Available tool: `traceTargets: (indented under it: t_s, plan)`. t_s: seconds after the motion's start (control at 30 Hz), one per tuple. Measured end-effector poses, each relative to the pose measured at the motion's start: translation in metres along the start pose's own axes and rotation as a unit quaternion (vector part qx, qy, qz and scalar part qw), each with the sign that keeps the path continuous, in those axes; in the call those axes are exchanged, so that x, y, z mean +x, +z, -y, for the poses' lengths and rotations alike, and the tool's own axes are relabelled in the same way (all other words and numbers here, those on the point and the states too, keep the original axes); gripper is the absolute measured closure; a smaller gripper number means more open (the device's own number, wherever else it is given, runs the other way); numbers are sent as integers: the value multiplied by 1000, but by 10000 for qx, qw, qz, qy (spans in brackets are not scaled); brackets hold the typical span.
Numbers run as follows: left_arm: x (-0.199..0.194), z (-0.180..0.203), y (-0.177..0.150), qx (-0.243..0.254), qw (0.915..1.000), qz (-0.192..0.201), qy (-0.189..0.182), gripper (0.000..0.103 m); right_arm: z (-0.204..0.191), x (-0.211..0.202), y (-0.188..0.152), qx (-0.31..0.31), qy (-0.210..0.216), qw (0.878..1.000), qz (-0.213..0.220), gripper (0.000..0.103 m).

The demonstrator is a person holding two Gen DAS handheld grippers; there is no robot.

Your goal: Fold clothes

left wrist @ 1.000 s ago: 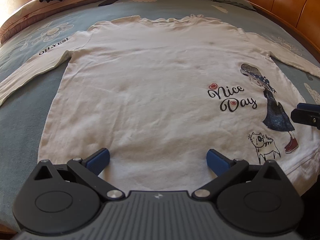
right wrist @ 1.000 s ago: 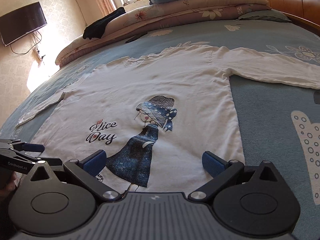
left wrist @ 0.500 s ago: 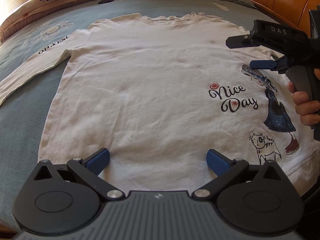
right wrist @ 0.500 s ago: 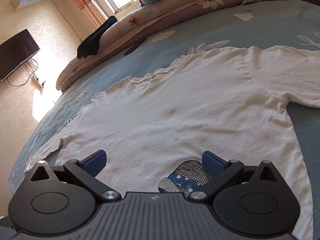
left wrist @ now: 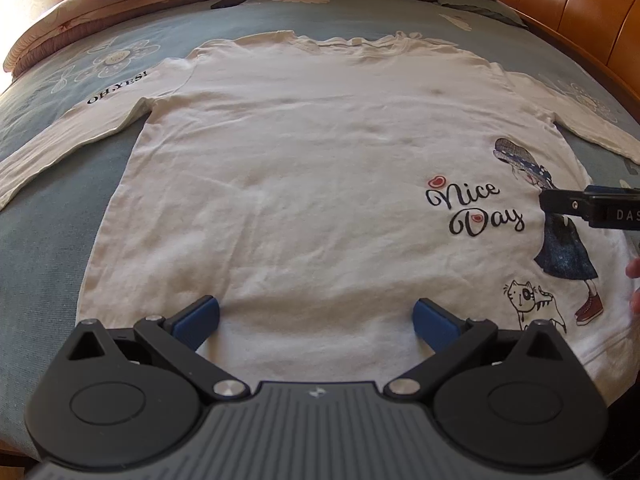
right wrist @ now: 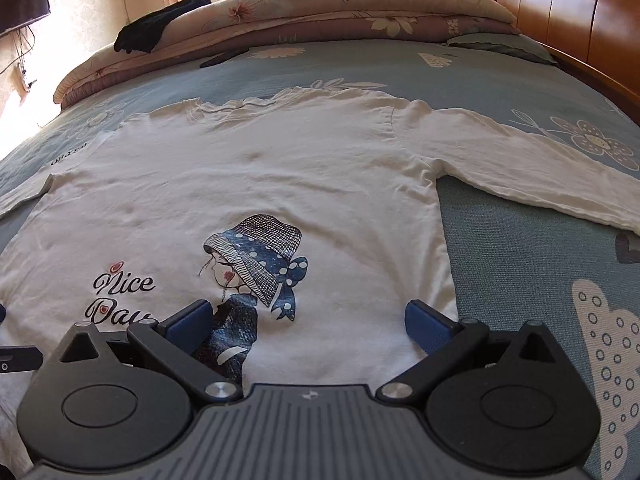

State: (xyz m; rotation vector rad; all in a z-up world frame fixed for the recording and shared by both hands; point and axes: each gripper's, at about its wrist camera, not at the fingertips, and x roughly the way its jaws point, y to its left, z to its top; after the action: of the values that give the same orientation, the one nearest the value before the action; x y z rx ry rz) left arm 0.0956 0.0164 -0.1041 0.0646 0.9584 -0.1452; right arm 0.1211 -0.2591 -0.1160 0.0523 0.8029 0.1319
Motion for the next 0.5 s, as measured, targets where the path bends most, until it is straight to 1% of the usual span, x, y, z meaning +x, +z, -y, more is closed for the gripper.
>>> traceTargets:
  t_s: [0.03,0.1,0.23,0.3,0.4,0.43,0.5]
  plan:
    - [0,0,0,7,10000,3,0,1,-2,0,-1,-73,-78,9999,-8,0]
    - [0,1,-1,30,10000,16,23,0,-2,-1,-1,-106,-100,9999,4,0]
    - [0,1,0,69,10000,2,22,0,3,-5,-4,-170,58,9998,74,0]
    - [0,-1,2,125,9999,-68,-44,1,4,-10,-6,-214,122,9997,83,0]
    - [-5,-8,12,220,9997,-88,-77,1,1,-14,-12,-362,142,9992,116,0]
    - [-8,-11,17,243,9997,-42,-63,1,-1,-14,-14,-454,105,9988,138,0]
    - [-18,-23,37,232,9994,252,-15,1,-3,-15,-17,-466,56,9987,206,0]
